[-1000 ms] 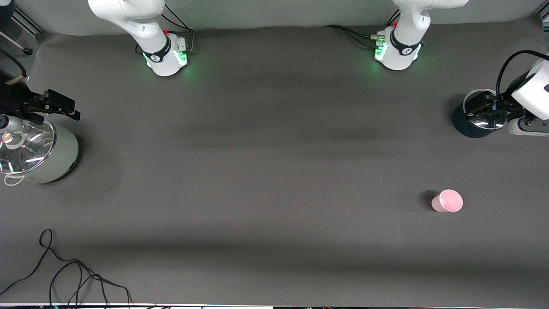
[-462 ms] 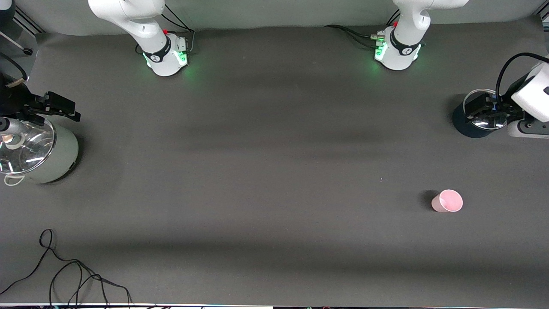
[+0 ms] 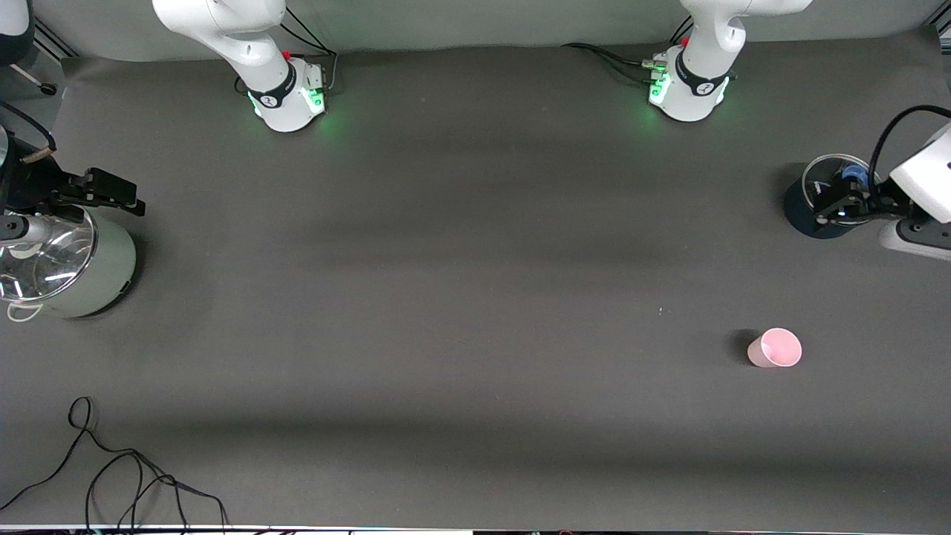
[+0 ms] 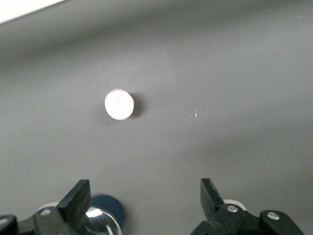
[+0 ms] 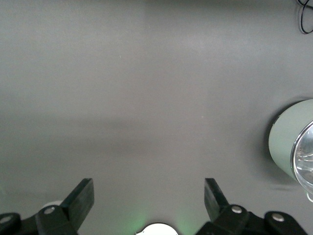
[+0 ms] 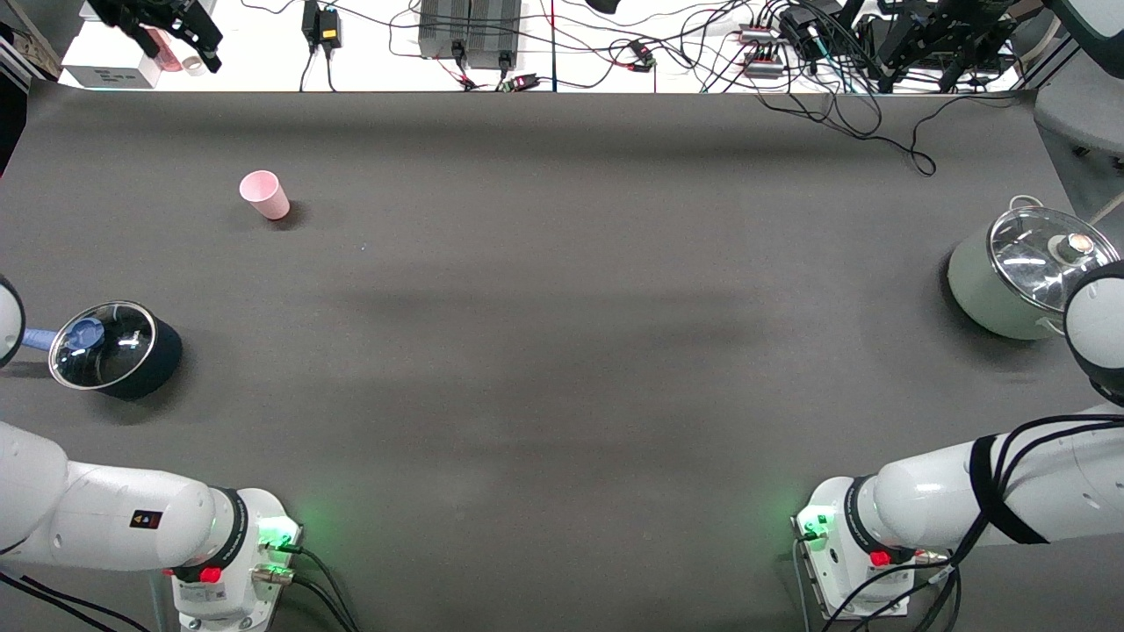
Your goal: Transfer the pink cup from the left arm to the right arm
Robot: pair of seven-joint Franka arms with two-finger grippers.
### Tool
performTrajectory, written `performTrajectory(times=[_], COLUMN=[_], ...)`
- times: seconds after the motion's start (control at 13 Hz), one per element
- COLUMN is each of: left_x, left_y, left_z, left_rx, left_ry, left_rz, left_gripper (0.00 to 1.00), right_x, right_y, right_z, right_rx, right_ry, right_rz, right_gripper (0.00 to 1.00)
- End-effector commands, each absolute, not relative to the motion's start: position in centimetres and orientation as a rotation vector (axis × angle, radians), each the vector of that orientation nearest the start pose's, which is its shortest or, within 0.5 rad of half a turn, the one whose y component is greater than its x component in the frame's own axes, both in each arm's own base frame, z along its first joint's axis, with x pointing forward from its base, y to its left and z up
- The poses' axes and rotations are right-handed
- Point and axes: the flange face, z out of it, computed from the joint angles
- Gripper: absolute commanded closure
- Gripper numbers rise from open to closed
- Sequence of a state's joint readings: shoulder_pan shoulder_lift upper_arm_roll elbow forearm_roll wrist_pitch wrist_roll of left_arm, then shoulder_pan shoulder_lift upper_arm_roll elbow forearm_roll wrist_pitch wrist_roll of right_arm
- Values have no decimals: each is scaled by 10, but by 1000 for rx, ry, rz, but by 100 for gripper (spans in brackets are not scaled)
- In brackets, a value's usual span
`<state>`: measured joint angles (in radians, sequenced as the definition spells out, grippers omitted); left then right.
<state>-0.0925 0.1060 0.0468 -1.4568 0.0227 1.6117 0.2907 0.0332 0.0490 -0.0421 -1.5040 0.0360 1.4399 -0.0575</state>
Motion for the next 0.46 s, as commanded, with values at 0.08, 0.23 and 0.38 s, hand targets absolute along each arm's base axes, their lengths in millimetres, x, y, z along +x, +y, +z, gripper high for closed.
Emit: performTrajectory(times=[0.08, 0.23, 0.38], left_x=[624, 631, 641], left_y=[28, 55, 83], left_z=[613, 595, 573], left_rx=[-2994, -3049, -3063], left_ry=[963, 1022, 1105], left_rz=[-250, -279, -321], left_gripper=[0, 0, 0], right_x=[558, 558, 558], right_y=[1, 0, 0], right_z=[620, 620, 620], right_rx=[-3110, -3111, -3111], right_ry=[-58, -53, -53], right_rz=[185, 185, 185], right_gripper=[0, 0, 0])
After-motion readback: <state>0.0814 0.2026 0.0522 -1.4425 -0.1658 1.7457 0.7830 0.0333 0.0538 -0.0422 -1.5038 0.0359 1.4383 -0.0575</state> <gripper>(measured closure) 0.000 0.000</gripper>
